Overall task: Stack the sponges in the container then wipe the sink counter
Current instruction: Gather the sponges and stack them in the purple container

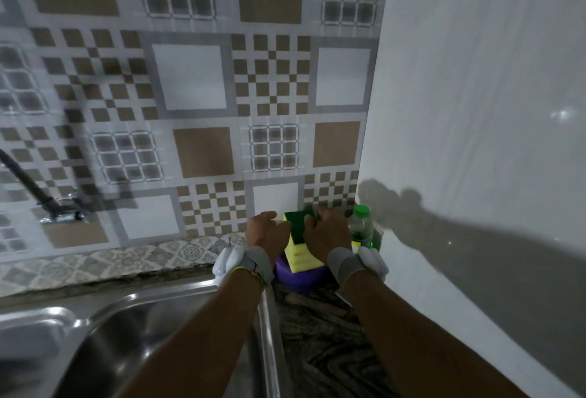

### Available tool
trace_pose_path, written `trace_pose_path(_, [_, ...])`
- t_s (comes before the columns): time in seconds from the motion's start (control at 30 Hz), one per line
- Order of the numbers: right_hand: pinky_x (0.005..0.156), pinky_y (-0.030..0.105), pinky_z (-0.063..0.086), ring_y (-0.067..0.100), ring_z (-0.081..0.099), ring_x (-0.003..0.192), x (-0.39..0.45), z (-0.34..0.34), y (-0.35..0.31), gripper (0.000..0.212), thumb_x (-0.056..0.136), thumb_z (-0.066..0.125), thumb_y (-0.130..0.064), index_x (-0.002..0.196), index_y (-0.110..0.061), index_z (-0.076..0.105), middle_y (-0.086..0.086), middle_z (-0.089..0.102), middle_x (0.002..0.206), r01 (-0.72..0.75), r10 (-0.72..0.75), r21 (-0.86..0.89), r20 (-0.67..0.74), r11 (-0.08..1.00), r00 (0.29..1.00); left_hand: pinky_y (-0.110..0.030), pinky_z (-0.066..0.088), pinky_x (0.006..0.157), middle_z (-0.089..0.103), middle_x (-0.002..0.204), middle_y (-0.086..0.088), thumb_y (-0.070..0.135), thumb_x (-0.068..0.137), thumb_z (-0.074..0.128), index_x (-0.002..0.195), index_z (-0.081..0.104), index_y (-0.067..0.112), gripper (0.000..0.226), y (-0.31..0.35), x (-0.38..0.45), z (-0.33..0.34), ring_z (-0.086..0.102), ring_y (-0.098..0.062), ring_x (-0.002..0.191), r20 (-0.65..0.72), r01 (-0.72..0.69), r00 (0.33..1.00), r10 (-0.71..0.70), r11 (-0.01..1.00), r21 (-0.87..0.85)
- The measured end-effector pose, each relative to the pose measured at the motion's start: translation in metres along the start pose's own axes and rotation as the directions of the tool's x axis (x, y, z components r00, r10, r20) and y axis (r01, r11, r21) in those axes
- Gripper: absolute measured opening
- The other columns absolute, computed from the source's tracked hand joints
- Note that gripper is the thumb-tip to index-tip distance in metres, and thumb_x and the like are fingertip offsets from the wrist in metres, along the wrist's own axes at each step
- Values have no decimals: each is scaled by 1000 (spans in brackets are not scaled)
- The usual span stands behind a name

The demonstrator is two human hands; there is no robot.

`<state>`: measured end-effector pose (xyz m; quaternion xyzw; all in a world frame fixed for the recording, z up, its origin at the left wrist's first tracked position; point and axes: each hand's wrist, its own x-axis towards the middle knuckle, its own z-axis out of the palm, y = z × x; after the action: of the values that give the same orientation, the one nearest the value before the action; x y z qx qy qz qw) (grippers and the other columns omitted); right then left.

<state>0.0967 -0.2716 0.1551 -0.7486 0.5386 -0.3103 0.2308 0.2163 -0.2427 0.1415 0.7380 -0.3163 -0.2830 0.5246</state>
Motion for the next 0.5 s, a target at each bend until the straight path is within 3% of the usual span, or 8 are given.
trace_pose_path(0.27, [106,32,37,30,50,127,-91,-8,-30,40,95,50,-27,130,-9,57,16,57,136,59,-61,58,42,997,997,-40,52,103,72,119,-10,25,74,71,121,68,13,48,-15,-78,-64,66,-28,111,-60,-32,998,35,999,41])
trace_pose_path(0.37, [98,32,43,32,55,120,-148,9,-33,35,94,50,-26,122,-9,62,16,63,126,69,-77,108,72,992,994,-42,54,100,74,115,-8,29,71,70,117,71,14,48,-49,-119,-96,68,-29,109,-95,-39,994,45,997,65])
trace_pose_path(0.43, [87,30,45,33,60,112,-172,23,-34,31,93,49,-24,112,-6,65,18,67,116,79,-88,111,76,991,993,-46,56,95,76,109,-11,27,69,69,108,74,12,42,-71,-132,-111,69,-34,105,-111,-32,993,41,996,82])
trace_pose_path(0.5, [93,32,46,33,59,115,-195,38,-34,32,93,49,-24,116,-7,65,17,67,120,85,-96,120,89,989,991,-48,58,90,76,97,-15,24,66,68,91,76,10,30,-95,-147,-127,71,-34,97,-115,-16,993,25,997,81])
